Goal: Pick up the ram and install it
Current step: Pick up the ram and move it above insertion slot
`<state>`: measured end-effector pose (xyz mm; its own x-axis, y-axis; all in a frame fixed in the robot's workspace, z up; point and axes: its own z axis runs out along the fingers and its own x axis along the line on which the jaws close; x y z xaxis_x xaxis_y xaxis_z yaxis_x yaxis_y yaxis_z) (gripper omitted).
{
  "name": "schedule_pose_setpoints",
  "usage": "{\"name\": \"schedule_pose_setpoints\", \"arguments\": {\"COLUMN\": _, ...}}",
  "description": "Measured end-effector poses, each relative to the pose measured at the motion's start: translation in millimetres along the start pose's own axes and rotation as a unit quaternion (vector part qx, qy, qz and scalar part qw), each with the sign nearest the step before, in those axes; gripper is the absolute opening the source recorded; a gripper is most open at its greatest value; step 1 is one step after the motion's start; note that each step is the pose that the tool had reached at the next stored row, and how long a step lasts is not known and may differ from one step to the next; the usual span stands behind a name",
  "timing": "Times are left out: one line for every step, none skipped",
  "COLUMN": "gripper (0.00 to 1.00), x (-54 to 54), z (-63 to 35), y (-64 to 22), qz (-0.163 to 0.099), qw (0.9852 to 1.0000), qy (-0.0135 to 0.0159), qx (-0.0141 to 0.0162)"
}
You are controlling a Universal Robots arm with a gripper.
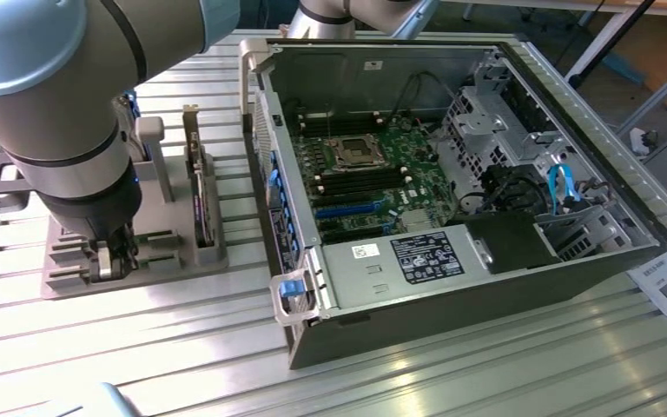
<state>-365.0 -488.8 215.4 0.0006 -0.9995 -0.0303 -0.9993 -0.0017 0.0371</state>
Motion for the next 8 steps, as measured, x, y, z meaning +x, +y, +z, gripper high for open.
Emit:
{"name": "schedule_pose_setpoints", "arguments": {"gripper": 0.24, "x": 0.0, "z": 0.2, "y": 0.0, "qz": 0.000, "qw": 1.0000, "qy": 0.0000, "qx": 0.0000}}
{"name": "schedule_pose_setpoints", "arguments": {"gripper": 0.24, "x": 0.0, "z": 0.5, "y": -0.2, "qz": 0.000, "qw": 1.0000, "qy": 0.0000, "qx": 0.0001}}
{"name": "schedule_pose_setpoints", "arguments": {"gripper": 0.24, "x": -0.1, "z": 0.6, "y": -0.4, "qz": 0.000, "qw": 1.0000, "qy": 0.0000, "qx": 0.0001}}
{"name": "schedule_pose_setpoints", "arguments": {"gripper": 0.24, "x": -0.1, "z": 0.8, "y": -0.6, "qz": 0.000, "qw": 1.0000, "qy": -0.0001, "qx": 0.0001}}
{"name": "schedule_pose_setpoints", "arguments": {"gripper": 0.24, "x": -0.2, "z": 0.9, "y": -0.8, "qz": 0.000, "qw": 1.0000, "qy": -0.0001, "qx": 0.0001}}
{"name": "schedule_pose_setpoints", "arguments": {"gripper": 0.24, "x": -0.3, "z": 1.0, "y": -1.1, "qz": 0.000, "qw": 1.0000, "qy": -0.0001, "qx": 0.0001}}
{"name": "schedule_pose_setpoints", "arguments": {"gripper": 0.24, "x": -0.4, "z": 1.1, "y": -1.6, "qz": 0.000, "qw": 1.0000, "qy": -0.0001, "qx": 0.0000}}
{"name": "schedule_pose_setpoints", "arguments": {"gripper": 0.24, "x": -0.4, "z": 1.0, "y": -1.6, "qz": 0.000, "qw": 1.0000, "qy": -0.0001, "qx": 0.0000}}
